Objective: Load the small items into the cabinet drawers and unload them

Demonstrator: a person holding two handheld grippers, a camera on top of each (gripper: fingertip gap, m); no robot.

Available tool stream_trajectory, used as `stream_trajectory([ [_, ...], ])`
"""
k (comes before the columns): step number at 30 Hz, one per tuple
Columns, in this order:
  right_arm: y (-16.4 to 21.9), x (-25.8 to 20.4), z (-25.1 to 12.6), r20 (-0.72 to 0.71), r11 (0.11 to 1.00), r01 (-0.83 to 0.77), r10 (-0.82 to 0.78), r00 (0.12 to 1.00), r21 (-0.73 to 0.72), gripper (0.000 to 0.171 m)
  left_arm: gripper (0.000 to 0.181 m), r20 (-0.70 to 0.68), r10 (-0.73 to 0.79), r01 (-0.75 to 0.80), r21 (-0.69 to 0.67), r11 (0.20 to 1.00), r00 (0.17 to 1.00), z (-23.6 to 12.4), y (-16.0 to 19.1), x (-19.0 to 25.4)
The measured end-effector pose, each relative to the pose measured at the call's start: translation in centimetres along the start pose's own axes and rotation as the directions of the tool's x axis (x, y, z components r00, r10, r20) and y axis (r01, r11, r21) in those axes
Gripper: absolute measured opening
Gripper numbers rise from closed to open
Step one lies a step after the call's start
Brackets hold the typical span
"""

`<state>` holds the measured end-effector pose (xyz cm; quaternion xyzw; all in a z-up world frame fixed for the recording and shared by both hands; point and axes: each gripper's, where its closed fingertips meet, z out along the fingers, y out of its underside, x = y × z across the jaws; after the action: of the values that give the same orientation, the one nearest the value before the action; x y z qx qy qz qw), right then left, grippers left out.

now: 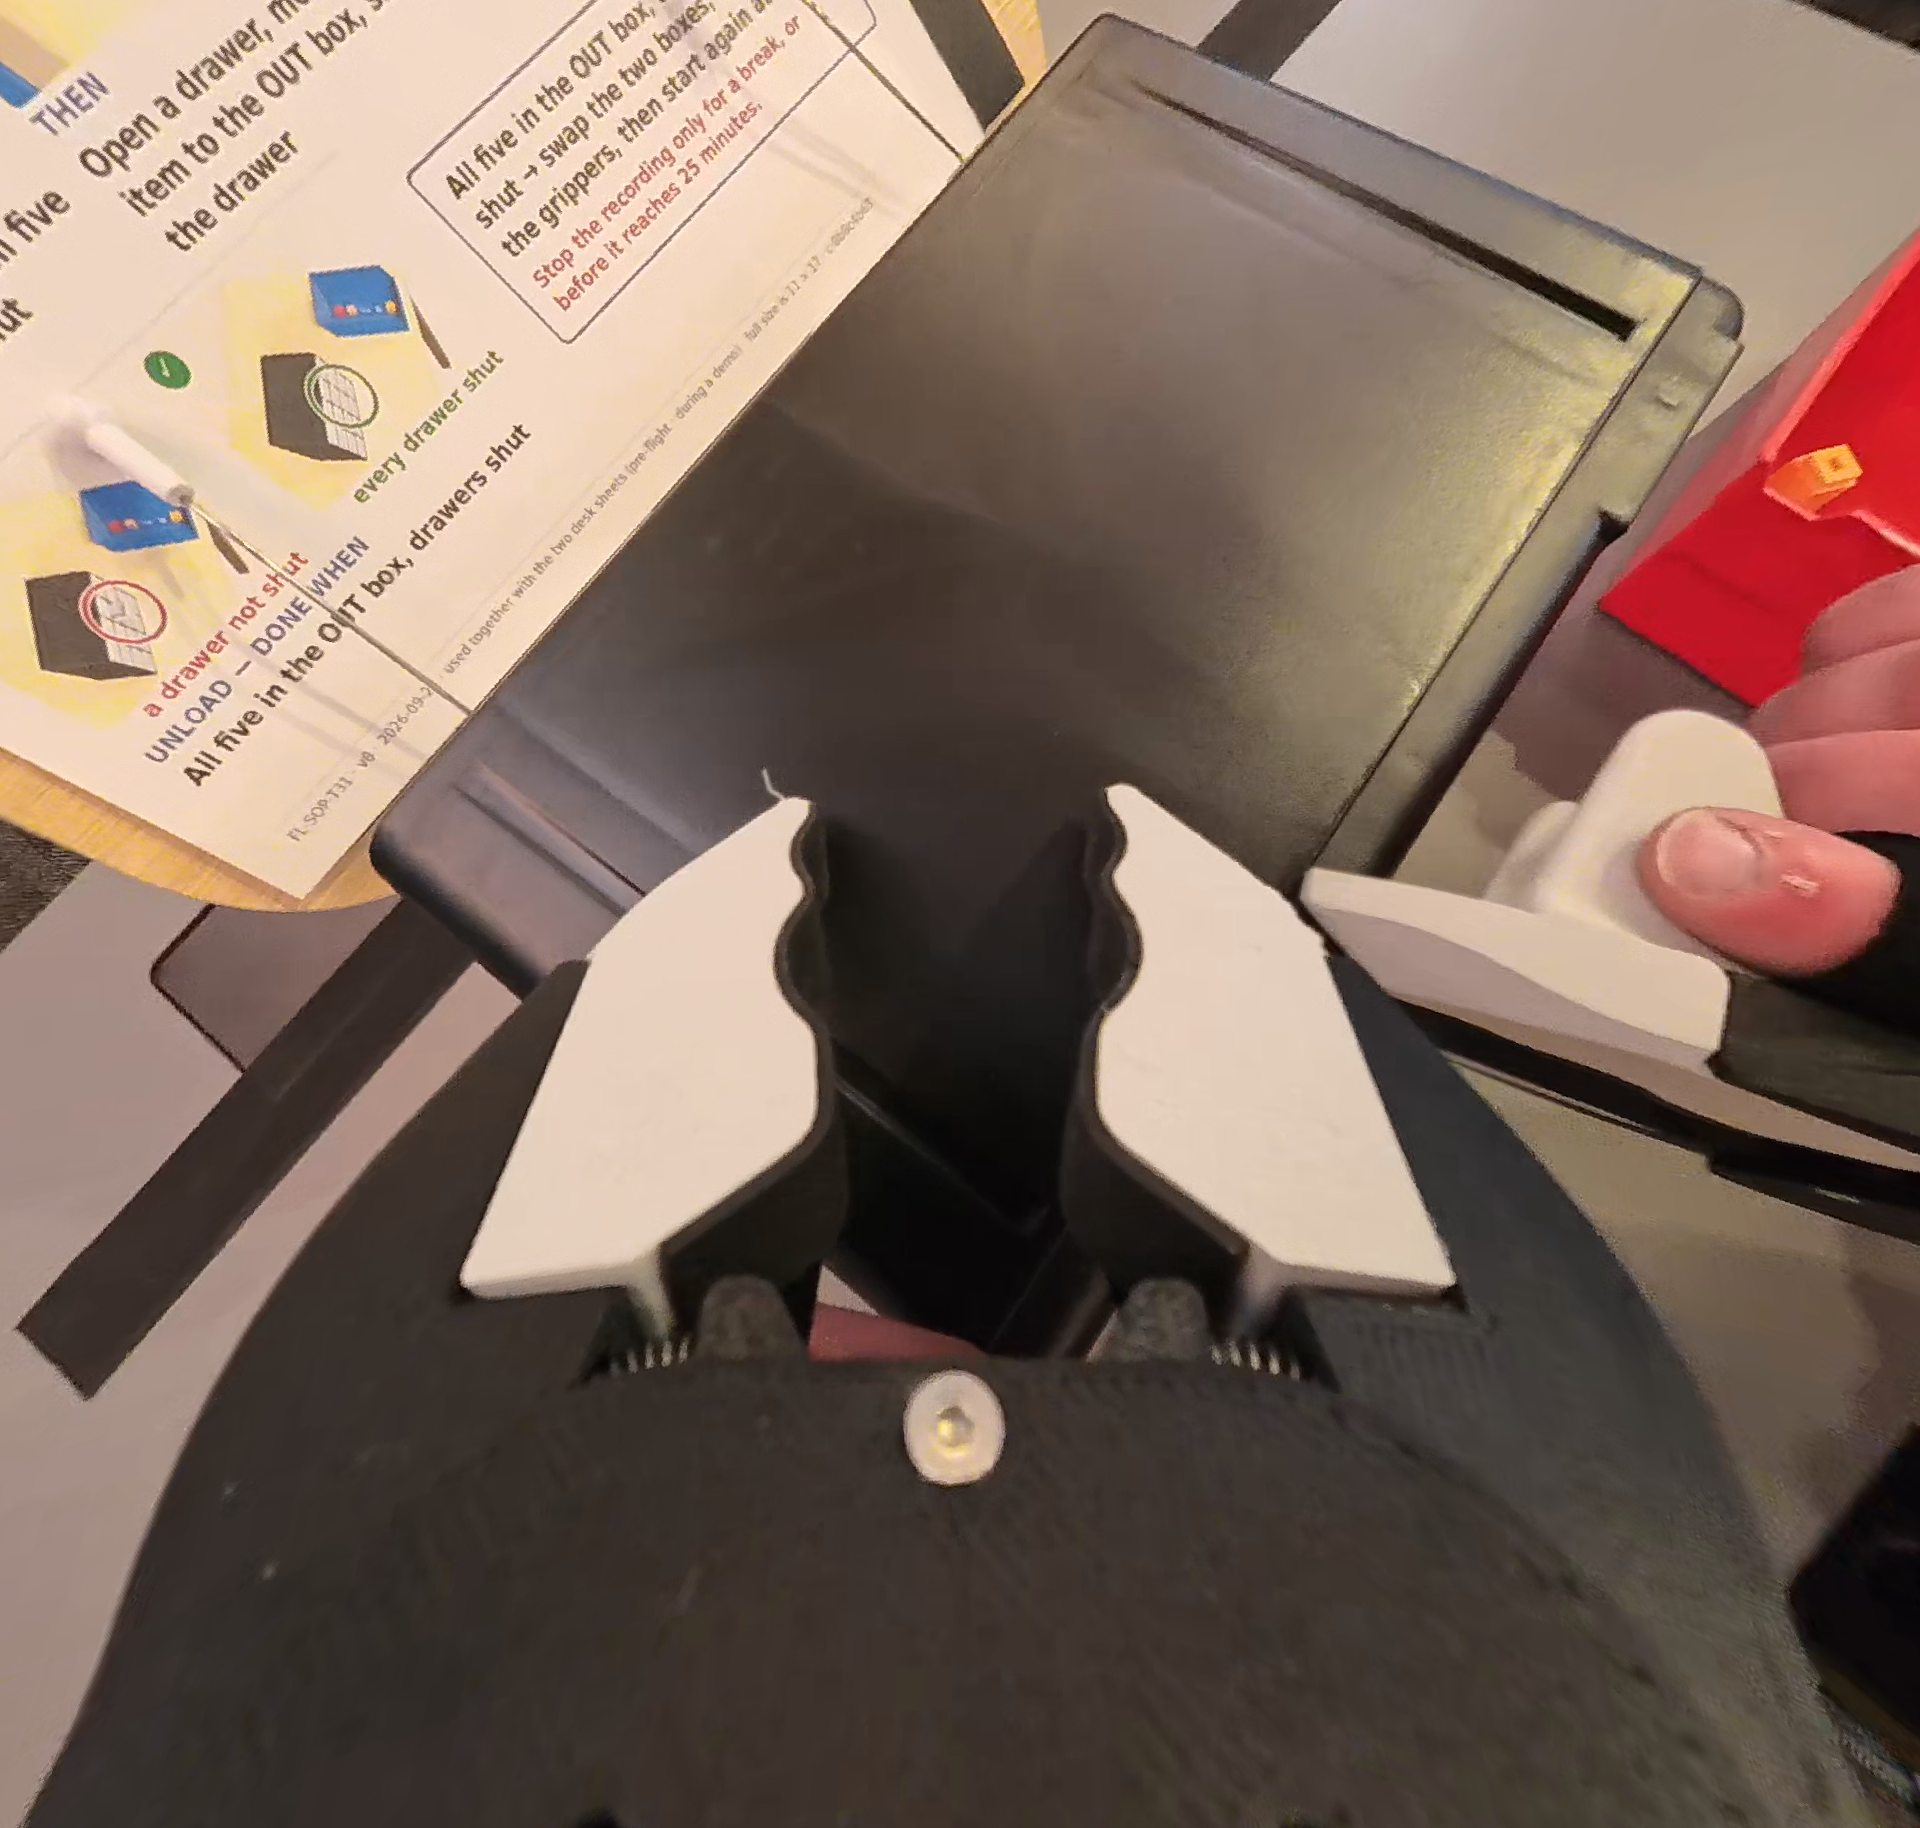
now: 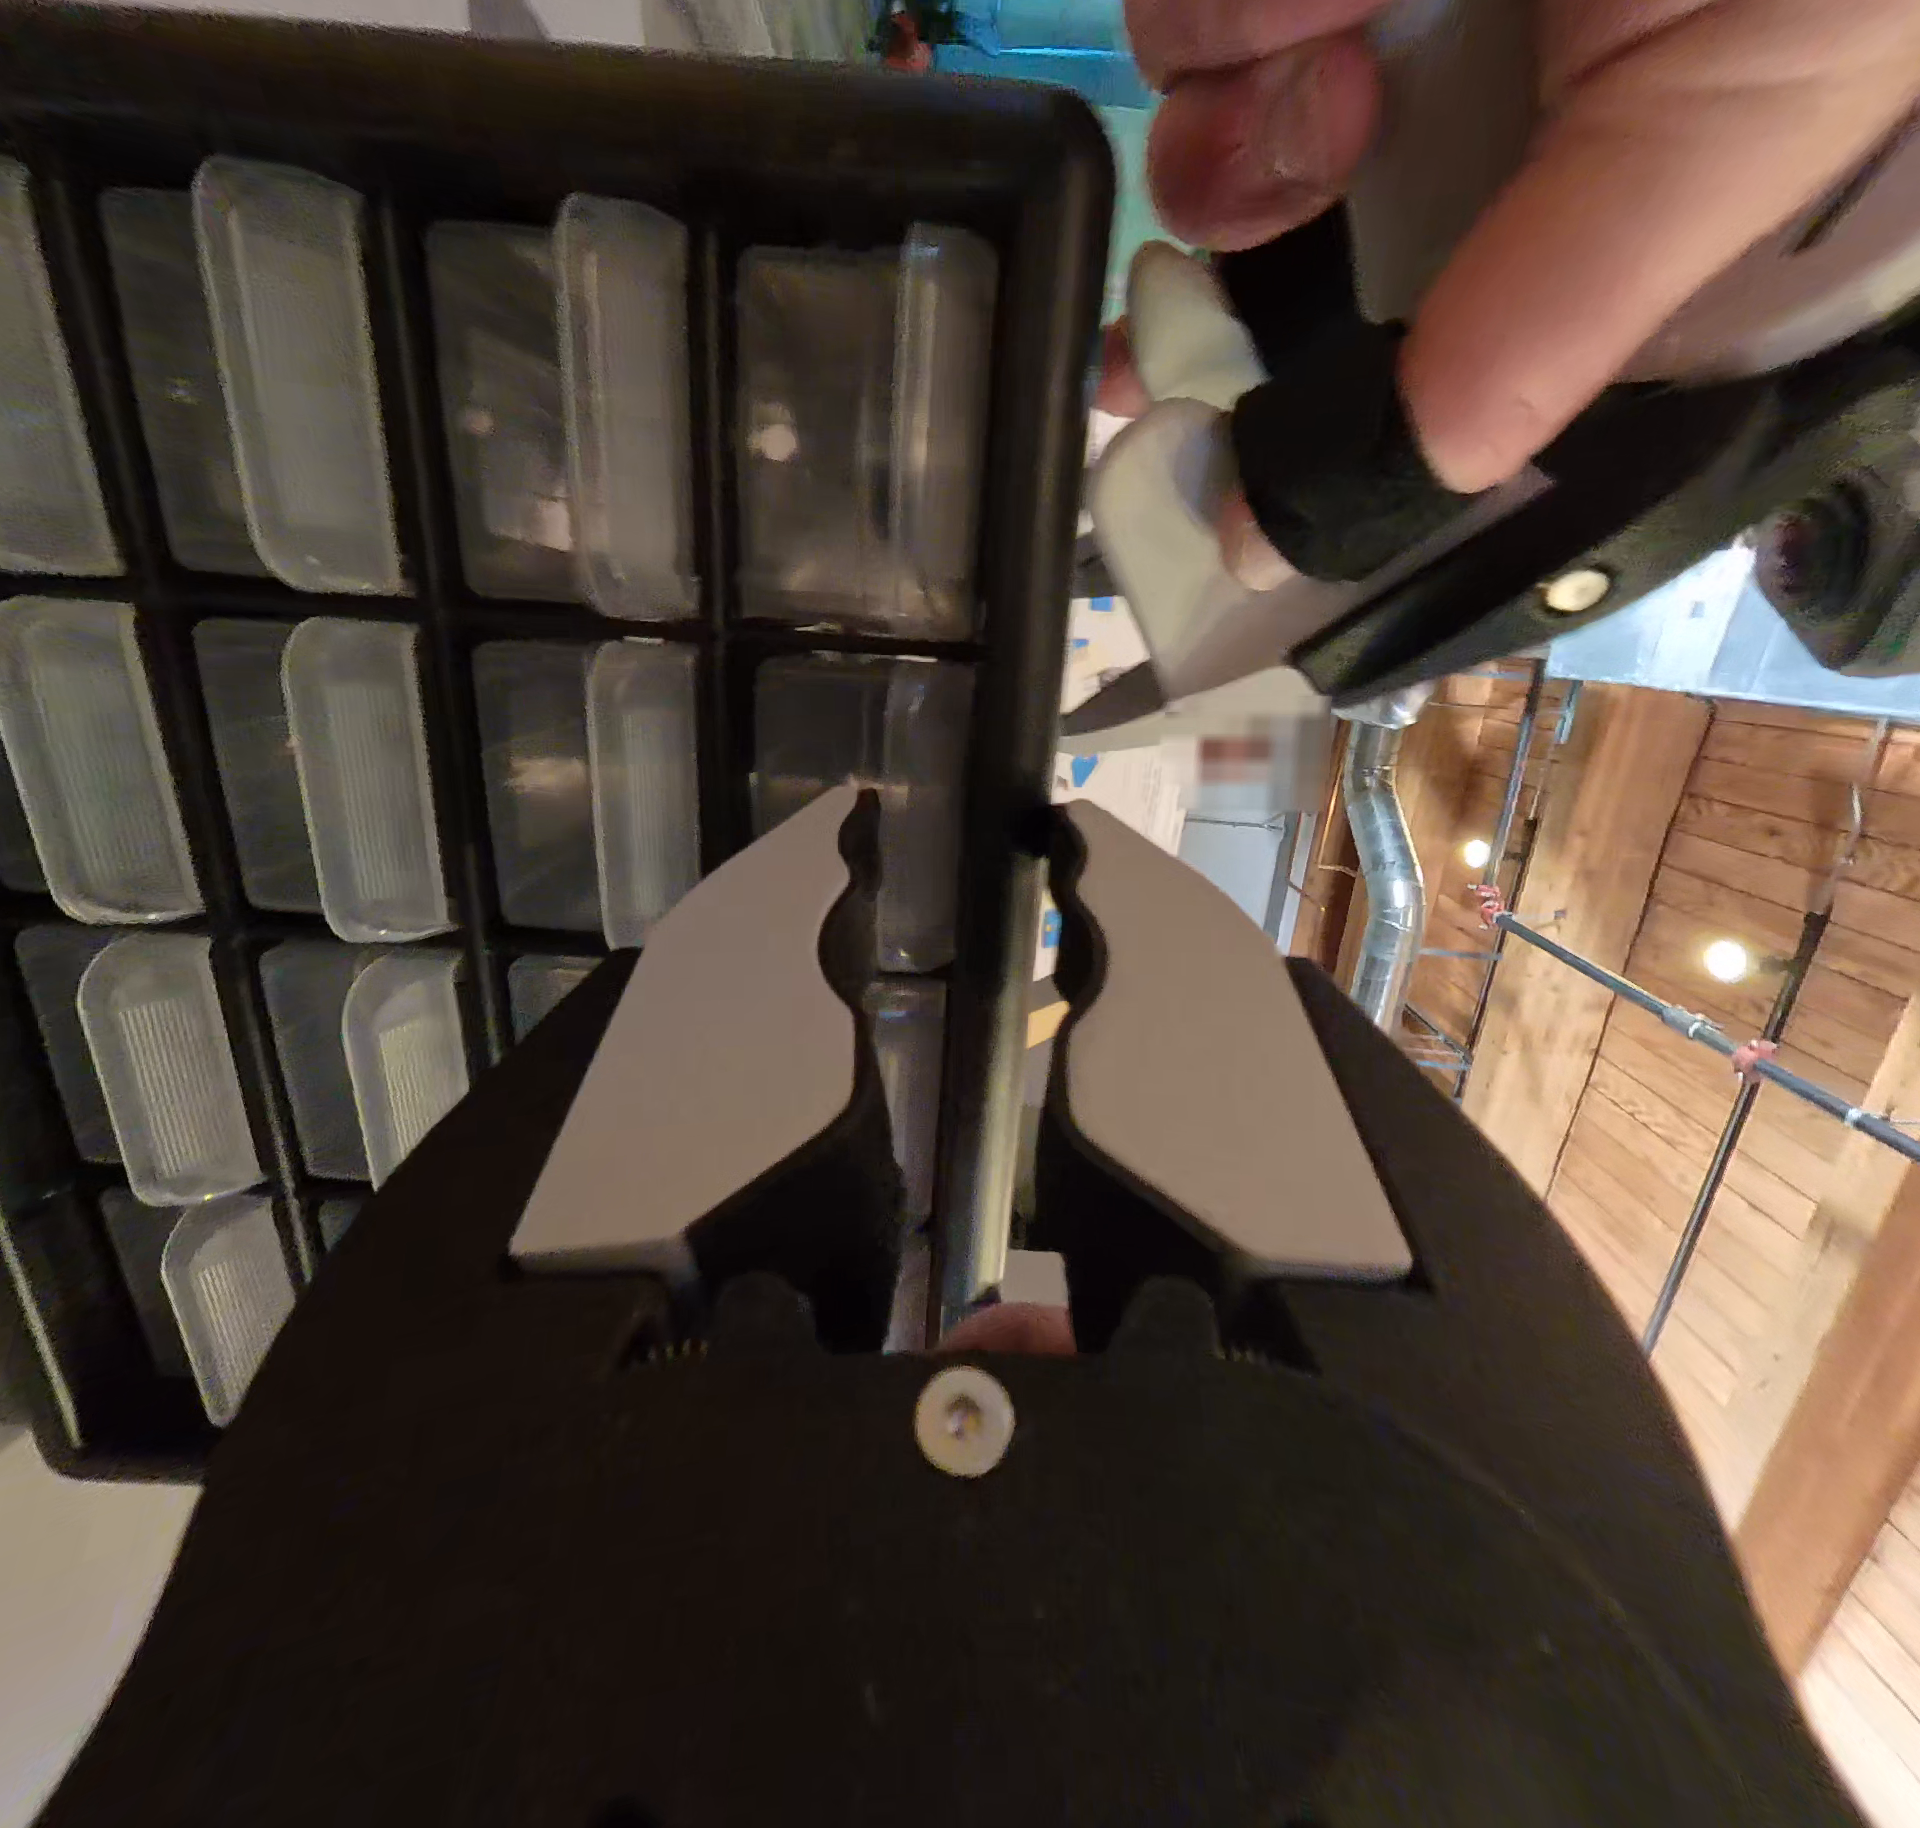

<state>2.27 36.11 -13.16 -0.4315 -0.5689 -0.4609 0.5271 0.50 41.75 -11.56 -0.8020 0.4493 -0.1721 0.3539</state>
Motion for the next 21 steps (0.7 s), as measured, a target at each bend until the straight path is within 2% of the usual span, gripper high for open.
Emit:
stream_trajectory([
  [3,-0.2,0.0,-1.0,0.017,1.000,-0.018,0.018,1.000,0.011,0.024,0.049,0.004,0.012,-0.011,-0.007,1.000,1.000,0.0,0.0,0.0],
  [4,-0.4,-0.3,-1.6,0.032,1.000,-0.013,0.012,0.999,0.025,0.011,0.049,0.004,0.010,-0.010,-0.001,1.000,1.000,0.0,0.0,0.0],
  [6,-0.8,-0.6,-2.9,0.022,0.999,-0.016,0.015,1.000,0.050,0.010,0.047,-0.002,0.015,-0.015,0.004,1.000,1.000,0.0,-0.1,0.1],
  [17,-2.7,-1.1,-8.8,0.125,0.994,-0.045,0.033,0.992,0.100,0.012,0.043,-0.022,0.027,-0.026,0.020,0.999,0.999,-0.1,-0.2,0.4],
  [21,-2.8,-1.9,-8.9,0.199,0.992,-0.074,0.052,0.979,0.107,0.027,0.043,-0.034,0.021,-0.020,0.021,1.000,0.999,0.0,-0.2,0.4],
])
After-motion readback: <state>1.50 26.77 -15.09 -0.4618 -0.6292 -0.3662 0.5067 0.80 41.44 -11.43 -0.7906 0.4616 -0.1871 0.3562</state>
